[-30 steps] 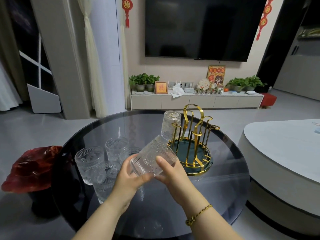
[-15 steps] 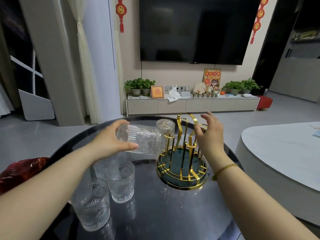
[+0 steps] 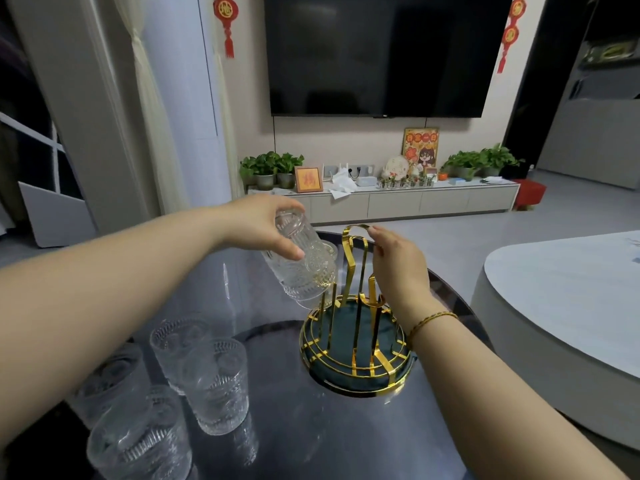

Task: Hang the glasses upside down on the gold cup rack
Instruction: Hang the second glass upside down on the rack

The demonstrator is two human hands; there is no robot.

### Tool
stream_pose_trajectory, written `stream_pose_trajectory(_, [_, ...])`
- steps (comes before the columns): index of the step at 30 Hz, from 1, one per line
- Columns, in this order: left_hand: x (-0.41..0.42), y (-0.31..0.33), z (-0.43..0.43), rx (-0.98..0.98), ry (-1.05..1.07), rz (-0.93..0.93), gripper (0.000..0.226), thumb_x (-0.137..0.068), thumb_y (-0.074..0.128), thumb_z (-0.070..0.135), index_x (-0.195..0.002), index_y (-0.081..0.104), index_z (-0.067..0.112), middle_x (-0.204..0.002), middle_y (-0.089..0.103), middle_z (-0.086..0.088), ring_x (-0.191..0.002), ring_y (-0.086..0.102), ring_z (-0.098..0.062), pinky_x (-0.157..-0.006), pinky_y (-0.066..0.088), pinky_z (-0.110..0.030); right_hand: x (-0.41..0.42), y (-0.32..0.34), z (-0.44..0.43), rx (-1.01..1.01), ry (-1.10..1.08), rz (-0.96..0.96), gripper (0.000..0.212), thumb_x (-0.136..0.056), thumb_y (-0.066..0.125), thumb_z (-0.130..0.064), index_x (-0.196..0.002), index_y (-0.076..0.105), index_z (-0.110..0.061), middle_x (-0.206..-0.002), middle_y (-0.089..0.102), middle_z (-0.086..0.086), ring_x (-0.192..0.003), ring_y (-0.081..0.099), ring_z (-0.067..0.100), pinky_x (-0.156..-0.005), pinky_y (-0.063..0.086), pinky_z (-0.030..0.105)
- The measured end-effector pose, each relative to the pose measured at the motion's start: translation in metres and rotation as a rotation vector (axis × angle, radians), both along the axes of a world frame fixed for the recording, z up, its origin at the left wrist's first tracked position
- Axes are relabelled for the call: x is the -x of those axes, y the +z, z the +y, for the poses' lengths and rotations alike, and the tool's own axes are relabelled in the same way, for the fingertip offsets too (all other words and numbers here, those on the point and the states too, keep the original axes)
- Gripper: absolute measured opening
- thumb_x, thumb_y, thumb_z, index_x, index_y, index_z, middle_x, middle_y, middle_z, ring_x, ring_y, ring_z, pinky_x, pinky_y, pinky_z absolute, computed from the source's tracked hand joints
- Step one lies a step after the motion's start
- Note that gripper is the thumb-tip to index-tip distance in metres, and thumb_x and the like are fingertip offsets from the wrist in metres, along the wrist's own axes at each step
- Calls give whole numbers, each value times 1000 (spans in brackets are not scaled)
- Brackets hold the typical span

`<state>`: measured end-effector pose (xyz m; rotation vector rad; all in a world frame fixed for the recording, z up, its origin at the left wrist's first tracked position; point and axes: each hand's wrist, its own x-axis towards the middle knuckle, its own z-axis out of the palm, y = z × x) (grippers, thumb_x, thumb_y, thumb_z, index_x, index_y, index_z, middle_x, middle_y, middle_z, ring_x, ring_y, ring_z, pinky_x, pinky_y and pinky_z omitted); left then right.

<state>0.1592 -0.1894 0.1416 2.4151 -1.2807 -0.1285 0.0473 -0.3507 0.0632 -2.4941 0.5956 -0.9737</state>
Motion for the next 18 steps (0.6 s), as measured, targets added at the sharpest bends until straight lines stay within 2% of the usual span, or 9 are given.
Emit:
stream_pose_trajectory(9, [8,-9,-35,-266,-145,-7,78,-66,73,33,-132,32,30,-145,35,1,-131,32,-19,-94,26,-25,0,1,-5,-61,34,-5,35,-89,39,0,-121,51,-8,-134,51,11,-123,47,24,-104,31,29])
stream_pose_trajectory(14, [10,-24,-43,-334,-192,-23,78,-68,71,31,-134,29,30,-147,31,3,-133,29,-19,-105,27,-32,-2,2,-7,-75,29,14,35,-89,40,-2,-121,50,-10,-134,50,10,-123,47,25,-104,33,32])
stream_pose_trajectory(18, [7,-34,-42,-321,-206,-9,78,-68,72,30,-134,29,32,-147,30,4,-133,28,-18,-101,25,-28,-2,1,-6,-88,39,-24,32,-89,40,-3,-118,54,-8,-132,53,11,-121,49,27,-101,37,34])
